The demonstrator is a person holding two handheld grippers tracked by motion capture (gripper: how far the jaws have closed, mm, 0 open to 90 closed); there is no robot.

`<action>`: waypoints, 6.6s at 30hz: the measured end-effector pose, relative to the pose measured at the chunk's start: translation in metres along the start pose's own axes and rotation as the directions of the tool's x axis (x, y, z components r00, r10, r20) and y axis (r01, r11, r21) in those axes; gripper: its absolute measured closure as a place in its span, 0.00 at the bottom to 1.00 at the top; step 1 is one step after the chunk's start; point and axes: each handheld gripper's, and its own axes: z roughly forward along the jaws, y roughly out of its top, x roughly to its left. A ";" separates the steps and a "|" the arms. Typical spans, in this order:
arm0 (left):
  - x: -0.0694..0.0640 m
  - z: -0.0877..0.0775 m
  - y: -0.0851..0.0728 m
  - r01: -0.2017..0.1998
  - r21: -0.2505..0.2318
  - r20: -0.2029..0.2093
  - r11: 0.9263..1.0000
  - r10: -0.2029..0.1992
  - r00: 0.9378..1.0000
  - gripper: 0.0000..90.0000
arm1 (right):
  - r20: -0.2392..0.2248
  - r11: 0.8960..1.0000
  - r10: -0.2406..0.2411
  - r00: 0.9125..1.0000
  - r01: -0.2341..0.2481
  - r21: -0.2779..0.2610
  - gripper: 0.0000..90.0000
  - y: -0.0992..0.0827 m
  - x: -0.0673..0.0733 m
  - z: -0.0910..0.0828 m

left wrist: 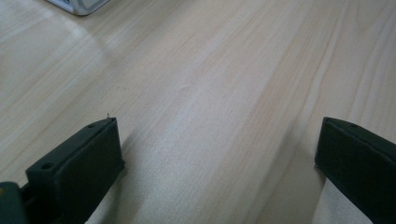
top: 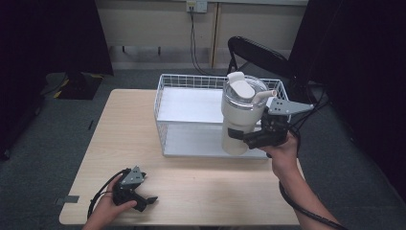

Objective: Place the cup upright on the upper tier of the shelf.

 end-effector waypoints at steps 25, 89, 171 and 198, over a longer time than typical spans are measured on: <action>0.000 0.000 0.000 0.000 -0.001 0.000 1.000 0.000 1.000 0.00 | 0.048 1.000 0.014 0.999 -0.013 -0.014 0.11 0.035 -0.013 0.004; 0.000 0.000 0.000 -0.002 -0.003 -0.003 1.000 0.002 1.000 0.00 | 0.170 0.999 0.019 0.985 -0.013 -0.039 0.11 0.052 -0.056 0.047; -0.001 0.000 0.000 0.000 0.000 -0.009 1.000 0.000 1.000 0.00 | 0.249 1.000 -0.006 0.968 -0.001 0.030 0.09 0.020 -0.067 0.062; -0.001 0.000 0.000 0.005 0.001 -0.004 1.000 -0.005 1.000 0.00 | 0.175 0.994 -0.029 0.984 0.011 0.105 0.09 -0.013 -0.036 0.007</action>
